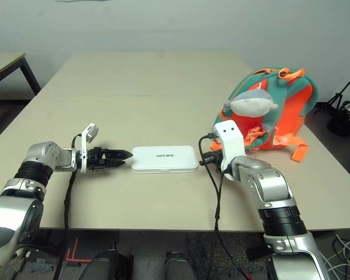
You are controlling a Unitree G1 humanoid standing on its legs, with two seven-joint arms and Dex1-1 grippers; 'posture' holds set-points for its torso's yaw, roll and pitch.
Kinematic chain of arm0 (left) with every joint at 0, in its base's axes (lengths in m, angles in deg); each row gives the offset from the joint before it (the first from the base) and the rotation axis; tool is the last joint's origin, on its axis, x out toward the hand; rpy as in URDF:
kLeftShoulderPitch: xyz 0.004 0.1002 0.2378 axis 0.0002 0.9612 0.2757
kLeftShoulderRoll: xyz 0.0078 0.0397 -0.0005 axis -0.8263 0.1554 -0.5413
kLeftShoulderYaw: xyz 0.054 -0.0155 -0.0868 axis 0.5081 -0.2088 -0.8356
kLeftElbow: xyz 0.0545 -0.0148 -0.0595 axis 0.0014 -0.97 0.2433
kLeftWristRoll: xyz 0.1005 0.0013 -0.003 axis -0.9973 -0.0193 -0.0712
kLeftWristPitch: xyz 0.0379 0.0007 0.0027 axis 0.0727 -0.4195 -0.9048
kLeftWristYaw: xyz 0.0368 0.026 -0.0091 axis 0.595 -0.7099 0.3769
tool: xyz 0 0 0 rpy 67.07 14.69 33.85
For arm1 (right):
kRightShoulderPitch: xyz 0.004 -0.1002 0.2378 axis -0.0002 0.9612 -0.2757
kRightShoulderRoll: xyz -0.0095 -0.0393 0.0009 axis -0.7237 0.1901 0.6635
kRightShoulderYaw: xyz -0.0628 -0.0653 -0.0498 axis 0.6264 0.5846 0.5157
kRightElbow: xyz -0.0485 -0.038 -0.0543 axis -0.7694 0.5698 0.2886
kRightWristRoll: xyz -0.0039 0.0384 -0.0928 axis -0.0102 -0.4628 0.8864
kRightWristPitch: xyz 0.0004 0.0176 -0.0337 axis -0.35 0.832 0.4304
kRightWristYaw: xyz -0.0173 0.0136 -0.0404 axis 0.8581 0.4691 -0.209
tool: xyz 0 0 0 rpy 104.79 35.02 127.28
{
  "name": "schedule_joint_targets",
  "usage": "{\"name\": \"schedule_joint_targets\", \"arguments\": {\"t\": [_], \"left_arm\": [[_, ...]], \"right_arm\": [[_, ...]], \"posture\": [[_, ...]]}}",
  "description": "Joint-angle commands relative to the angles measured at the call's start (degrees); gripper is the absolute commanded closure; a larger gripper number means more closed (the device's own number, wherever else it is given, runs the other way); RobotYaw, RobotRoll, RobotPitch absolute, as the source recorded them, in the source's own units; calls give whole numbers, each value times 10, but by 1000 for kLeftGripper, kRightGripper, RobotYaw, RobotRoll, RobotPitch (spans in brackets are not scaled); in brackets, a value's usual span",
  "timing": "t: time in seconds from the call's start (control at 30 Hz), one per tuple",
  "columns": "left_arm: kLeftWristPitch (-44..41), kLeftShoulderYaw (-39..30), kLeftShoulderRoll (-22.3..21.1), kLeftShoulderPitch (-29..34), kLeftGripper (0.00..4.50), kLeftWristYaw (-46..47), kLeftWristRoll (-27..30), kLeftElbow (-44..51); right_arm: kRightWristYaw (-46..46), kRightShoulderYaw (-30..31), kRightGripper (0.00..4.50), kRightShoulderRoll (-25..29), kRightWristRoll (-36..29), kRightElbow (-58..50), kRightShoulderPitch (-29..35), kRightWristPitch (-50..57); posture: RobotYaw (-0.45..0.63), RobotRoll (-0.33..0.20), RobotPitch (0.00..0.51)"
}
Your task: Put the pencil case into the backpack and zip it.
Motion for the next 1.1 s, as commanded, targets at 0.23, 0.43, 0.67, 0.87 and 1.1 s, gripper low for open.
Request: {"name": "schedule_joint_targets", "arguments": {"t": [0.23,0.43,0.67,0.87,1.1], "left_arm": [[54,-11,22,-26,0,1,-48,-65],[74,-23,32,-35,0,0,-65,-84],[100,-34,34,-36,0,-3,-82,-92],[142,-37,32,-29,645,-13,-93,-88],[149,-38,40,-3,2647,-61,-82,-12]], "right_arm": [[-5,24,4475,-39,29,-45,28,15],[11,44,4475,-61,43,-61,31,-1],[16,49,4475,-74,55,-64,28,-2],[22,46,4500,-68,66,-57,32,-12],[7,-18,4065,-75,47,-114,51,-10]], "posture": [[-91,0,10],[-96,0,11],[-90,0,13],[-85,0,13],[-81,0,16]]}}
